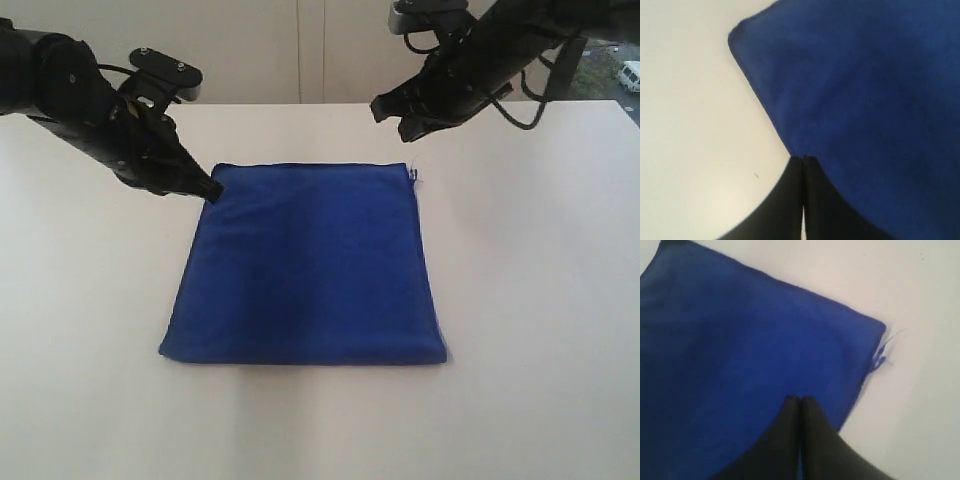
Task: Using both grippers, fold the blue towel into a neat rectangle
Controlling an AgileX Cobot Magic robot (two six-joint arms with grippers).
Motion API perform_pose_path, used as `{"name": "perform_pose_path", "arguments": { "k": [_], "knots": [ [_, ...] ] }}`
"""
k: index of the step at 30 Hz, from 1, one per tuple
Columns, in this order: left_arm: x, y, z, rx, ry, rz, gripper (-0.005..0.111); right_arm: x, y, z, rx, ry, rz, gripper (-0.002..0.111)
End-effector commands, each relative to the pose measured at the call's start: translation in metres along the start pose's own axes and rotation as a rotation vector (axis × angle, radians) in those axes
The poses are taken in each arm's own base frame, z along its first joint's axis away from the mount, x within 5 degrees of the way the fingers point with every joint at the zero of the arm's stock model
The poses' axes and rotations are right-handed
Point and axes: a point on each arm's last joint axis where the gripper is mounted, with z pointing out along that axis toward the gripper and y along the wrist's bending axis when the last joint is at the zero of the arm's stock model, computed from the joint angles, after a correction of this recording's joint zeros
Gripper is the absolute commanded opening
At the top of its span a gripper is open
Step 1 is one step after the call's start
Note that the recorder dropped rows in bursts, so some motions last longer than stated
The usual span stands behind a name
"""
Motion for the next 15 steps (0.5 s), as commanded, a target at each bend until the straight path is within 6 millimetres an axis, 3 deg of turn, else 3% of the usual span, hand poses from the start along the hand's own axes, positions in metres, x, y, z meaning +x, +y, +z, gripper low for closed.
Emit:
{"name": "perform_pose_path", "arguments": {
  "k": [1, 10, 15],
  "knots": [
    [0.019, -0.004, -0.018, 0.016, 0.059, 0.047, 0.0, 0.023, 0.008, -0.026, 0.003, 0.017, -0.058, 0.0],
    [0.061, -0.017, -0.048, 0.071, 0.138, 0.245, 0.0, 0.075, 0.033, -0.063, -0.021, 0.06, -0.199, 0.0],
    [0.076, -0.048, -0.057, 0.218, 0.178, 0.513, 0.0, 0.115, 0.06, -0.059, -0.072, 0.118, -0.388, 0.0]
  ]
}}
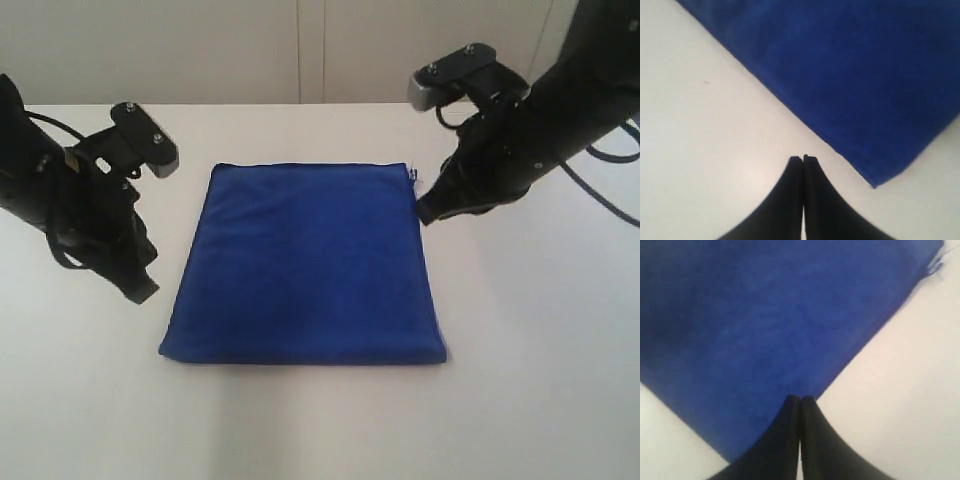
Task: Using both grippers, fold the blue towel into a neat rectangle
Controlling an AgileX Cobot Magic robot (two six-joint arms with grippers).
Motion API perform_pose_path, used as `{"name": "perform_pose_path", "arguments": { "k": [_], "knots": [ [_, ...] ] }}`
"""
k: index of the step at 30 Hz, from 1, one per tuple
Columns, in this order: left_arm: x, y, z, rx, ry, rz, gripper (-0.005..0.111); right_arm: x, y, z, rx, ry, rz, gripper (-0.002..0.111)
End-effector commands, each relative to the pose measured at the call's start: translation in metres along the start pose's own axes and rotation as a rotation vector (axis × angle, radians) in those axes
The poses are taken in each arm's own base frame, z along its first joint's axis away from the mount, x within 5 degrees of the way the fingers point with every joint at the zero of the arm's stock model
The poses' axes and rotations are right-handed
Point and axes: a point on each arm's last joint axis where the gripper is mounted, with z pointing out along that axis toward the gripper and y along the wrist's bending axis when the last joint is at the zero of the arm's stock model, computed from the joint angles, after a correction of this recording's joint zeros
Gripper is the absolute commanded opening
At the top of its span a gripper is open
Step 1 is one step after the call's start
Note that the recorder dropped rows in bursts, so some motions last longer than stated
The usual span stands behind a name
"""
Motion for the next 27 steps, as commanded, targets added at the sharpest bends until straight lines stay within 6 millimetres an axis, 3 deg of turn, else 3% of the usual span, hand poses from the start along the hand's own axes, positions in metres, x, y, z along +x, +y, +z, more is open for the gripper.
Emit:
{"name": "perform_pose_path", "arguments": {
  "k": [1, 6, 9, 15, 21, 27],
  "knots": [
    [0.005, -0.029, -0.004, 0.126, 0.047, 0.227, 0.0, 0.024, 0.023, 0.009, -0.033, 0.039, -0.164, 0.0],
    [0.017, -0.04, 0.012, 0.145, 0.059, 0.363, 0.0, 0.059, 0.034, 0.032, -0.047, 0.093, -0.442, 0.0],
    [0.018, -0.039, 0.019, 0.11, 0.029, 0.371, 0.0, 0.069, 0.034, 0.039, -0.027, 0.085, -0.491, 0.001],
    [0.018, -0.038, 0.03, 0.095, 0.017, 0.4, 0.0, 0.081, 0.041, 0.049, -0.053, 0.108, -0.581, 0.029],
    [0.019, -0.039, 0.038, 0.117, 0.024, 0.415, 0.031, 0.082, 0.045, 0.058, -0.084, 0.125, -0.657, 0.043],
    [0.02, -0.038, 0.046, 0.117, 0.029, 0.448, 0.048, 0.084, 0.045, 0.062, -0.094, 0.133, -0.705, 0.05]
  ]
}}
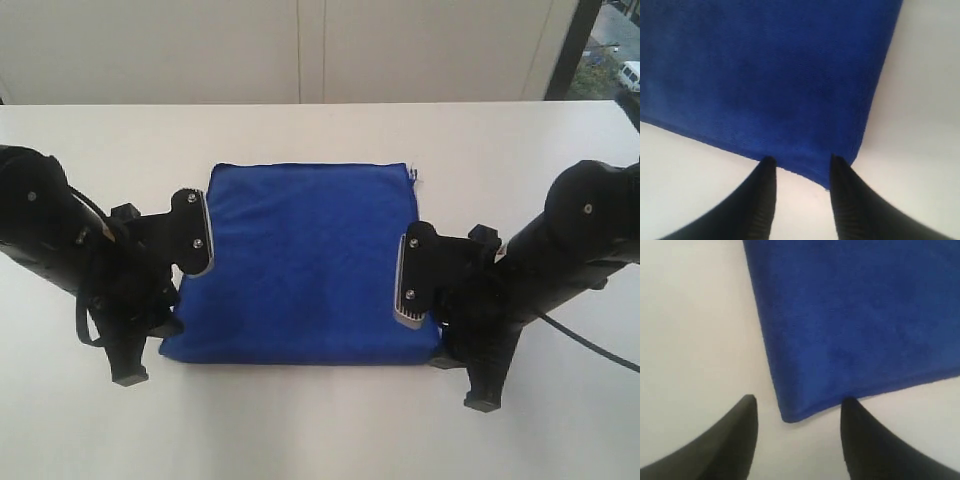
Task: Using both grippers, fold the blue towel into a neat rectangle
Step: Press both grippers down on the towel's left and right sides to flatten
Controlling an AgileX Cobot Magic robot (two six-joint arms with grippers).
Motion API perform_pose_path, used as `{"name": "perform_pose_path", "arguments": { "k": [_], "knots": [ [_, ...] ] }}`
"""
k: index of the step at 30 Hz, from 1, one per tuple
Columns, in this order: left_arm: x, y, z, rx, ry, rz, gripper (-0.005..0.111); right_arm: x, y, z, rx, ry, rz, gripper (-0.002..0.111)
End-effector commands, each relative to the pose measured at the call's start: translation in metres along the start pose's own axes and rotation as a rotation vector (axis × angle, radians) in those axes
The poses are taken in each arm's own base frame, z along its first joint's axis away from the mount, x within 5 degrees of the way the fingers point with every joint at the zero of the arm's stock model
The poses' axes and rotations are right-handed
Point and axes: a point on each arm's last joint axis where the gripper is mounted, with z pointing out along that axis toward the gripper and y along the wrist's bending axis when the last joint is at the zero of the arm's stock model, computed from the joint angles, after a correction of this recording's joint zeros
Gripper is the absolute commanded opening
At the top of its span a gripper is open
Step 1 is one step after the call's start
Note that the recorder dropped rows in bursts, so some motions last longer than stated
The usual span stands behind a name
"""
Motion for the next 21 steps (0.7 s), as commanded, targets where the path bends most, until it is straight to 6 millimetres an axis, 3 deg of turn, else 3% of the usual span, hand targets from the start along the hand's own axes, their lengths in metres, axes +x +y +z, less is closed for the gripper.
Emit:
{"name": "perform_pose_path", "arguments": {
  "k": [1, 13, 18, 21],
  "knots": [
    [0.001, -0.005, 0.009, 0.039, 0.016, 0.041, 0.05, 0.001, 0.001, 0.004, -0.006, 0.002, -0.028, 0.05],
    [0.002, -0.004, 0.017, 0.041, 0.021, 0.143, 0.054, 0.0, -0.001, 0.015, -0.011, -0.016, -0.044, 0.05],
    [0.002, -0.003, 0.017, 0.037, 0.018, 0.203, 0.065, 0.0, -0.002, 0.015, 0.0, -0.018, -0.044, 0.051],
    [0.002, -0.004, 0.017, 0.047, 0.018, 0.207, 0.064, 0.0, -0.001, 0.015, -0.008, -0.016, -0.044, 0.052]
  ]
}}
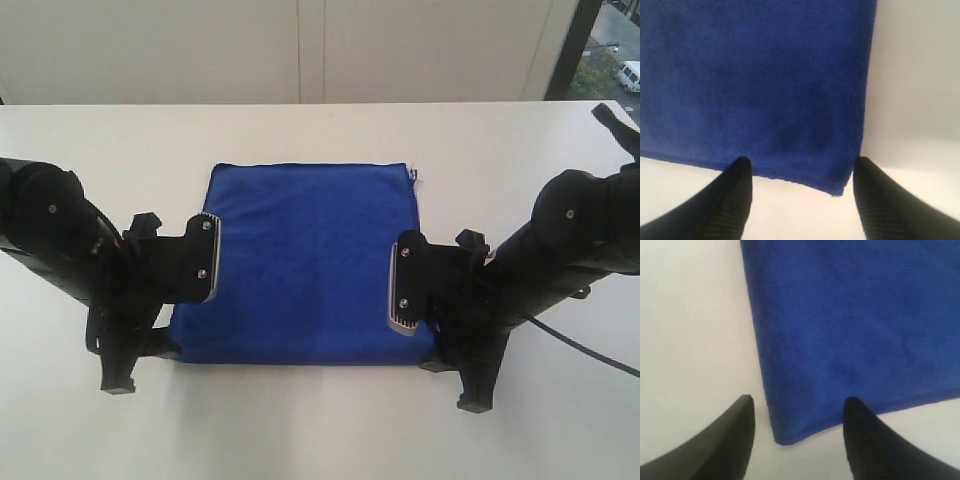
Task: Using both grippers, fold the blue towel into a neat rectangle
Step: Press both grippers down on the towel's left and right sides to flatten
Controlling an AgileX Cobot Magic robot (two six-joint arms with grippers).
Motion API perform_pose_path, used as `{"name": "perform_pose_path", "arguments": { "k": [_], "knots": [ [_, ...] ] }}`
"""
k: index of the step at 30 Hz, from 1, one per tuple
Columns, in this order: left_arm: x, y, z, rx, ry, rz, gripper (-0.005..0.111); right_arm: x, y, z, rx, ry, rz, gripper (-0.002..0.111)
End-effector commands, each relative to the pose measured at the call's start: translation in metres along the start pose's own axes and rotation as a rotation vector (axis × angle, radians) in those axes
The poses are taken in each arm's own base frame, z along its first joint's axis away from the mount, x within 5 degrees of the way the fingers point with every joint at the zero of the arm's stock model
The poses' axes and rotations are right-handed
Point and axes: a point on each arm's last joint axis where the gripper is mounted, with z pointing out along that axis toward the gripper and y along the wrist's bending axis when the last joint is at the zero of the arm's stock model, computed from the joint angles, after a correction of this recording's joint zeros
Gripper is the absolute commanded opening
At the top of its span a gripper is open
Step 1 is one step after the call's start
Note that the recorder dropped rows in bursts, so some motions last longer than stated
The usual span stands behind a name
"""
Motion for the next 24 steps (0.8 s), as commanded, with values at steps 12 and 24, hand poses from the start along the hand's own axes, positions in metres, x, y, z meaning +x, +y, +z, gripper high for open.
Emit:
{"name": "perform_pose_path", "arguments": {
  "k": [12, 24],
  "knots": [
    [0.0, -0.009, 0.007, 0.083, 0.003, 0.038, 0.064, 0.001, 0.001, 0.002, -0.011, 0.002, -0.006, 0.052],
    [0.0, -0.006, 0.013, 0.055, -0.002, 0.041, 0.064, 0.005, 0.002, 0.017, -0.033, 0.026, 0.007, 0.052]
  ]
}}
